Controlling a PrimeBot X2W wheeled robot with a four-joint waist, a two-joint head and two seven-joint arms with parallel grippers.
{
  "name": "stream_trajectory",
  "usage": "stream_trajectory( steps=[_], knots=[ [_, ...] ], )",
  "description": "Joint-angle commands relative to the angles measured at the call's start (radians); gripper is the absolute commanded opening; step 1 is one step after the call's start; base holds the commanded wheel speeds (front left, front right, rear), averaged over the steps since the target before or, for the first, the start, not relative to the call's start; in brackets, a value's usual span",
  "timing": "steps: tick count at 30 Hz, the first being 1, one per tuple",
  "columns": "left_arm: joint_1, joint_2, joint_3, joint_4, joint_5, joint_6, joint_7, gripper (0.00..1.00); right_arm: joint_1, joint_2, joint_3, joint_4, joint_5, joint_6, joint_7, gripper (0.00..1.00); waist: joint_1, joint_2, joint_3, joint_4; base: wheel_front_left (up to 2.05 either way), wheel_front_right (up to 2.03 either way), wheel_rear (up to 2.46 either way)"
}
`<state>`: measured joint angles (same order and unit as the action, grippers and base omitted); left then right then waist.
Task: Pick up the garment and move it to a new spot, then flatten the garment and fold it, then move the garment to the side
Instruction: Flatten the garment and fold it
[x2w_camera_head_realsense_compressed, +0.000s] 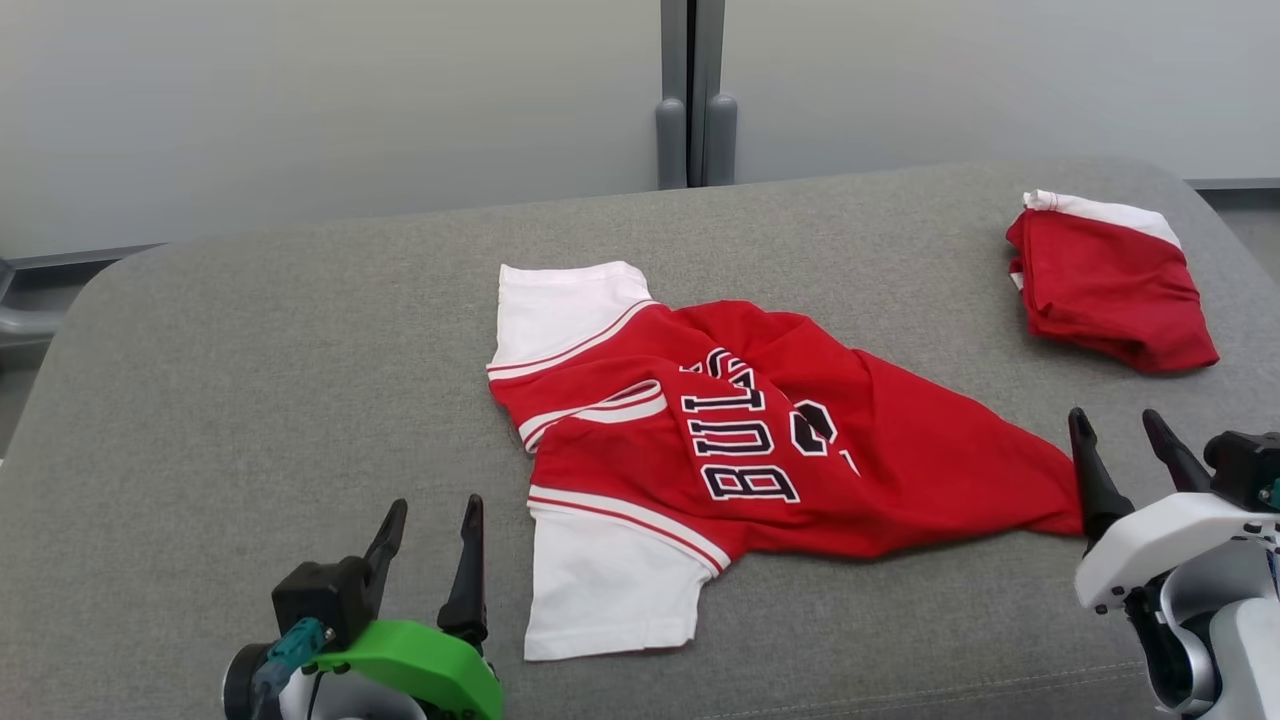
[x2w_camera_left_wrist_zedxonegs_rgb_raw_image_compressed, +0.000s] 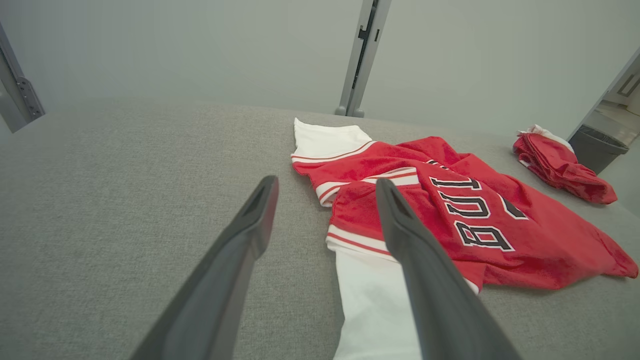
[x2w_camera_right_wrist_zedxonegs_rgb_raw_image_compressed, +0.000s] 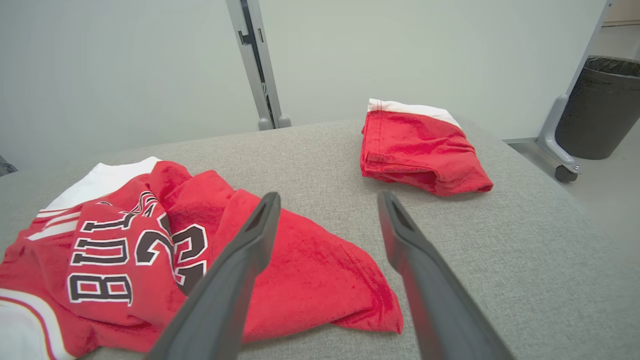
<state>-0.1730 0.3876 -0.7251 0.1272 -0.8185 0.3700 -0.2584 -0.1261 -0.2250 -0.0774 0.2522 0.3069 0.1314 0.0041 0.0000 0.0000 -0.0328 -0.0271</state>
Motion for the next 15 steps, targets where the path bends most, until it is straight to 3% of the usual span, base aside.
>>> stream_trajectory(
  steps=[1,15],
  knots=[
    [0.021,0.013,0.011,-0.008,0.007,-0.001,-0.007,1.0,0.017,0.009,0.008,-0.03,-0.009,-0.002,0.009,1.0,0.0,0.0,-0.012,0.011,0.0,0.0,0.0],
    [0.148,0.069,0.082,-0.08,0.032,-0.003,-0.006,1.0,0.105,0.088,0.044,-0.234,-0.078,-0.002,0.047,1.0,0.0,0.0,-0.054,0.044,0.0,0.0,0.0]
  ],
)
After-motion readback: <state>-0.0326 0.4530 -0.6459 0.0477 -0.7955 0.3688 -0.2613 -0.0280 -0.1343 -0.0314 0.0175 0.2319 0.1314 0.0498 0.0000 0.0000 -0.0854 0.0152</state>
